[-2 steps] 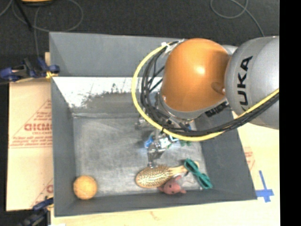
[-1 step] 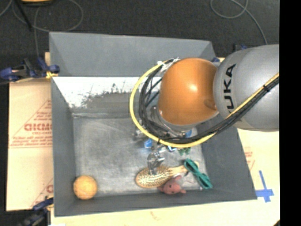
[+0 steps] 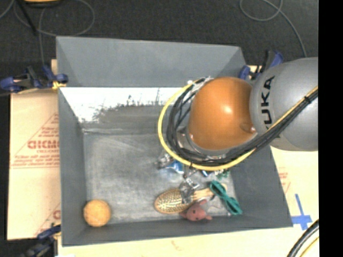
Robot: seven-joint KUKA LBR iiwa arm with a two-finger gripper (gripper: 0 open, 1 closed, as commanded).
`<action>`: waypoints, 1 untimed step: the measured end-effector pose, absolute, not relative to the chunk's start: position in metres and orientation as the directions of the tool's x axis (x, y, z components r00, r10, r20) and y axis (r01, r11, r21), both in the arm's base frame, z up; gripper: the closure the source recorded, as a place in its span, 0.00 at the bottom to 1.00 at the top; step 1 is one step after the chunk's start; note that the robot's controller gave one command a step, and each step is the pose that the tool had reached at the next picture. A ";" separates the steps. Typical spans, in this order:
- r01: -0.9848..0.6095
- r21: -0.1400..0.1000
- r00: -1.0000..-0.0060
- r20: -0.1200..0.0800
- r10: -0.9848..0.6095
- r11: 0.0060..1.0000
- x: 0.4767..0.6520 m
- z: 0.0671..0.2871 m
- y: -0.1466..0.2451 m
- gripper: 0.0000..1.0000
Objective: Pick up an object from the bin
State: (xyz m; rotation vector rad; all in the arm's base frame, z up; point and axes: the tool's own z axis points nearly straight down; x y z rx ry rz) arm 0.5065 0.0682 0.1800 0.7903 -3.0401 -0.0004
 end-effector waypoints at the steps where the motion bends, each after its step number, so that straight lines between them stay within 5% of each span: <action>1: -0.412 0.000 -0.911 -0.003 -0.412 0.911 0.502 0.160 0.050 0.00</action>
Offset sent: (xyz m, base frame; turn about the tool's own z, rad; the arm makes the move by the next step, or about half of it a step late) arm 0.0080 -0.0186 -0.1100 -0.1762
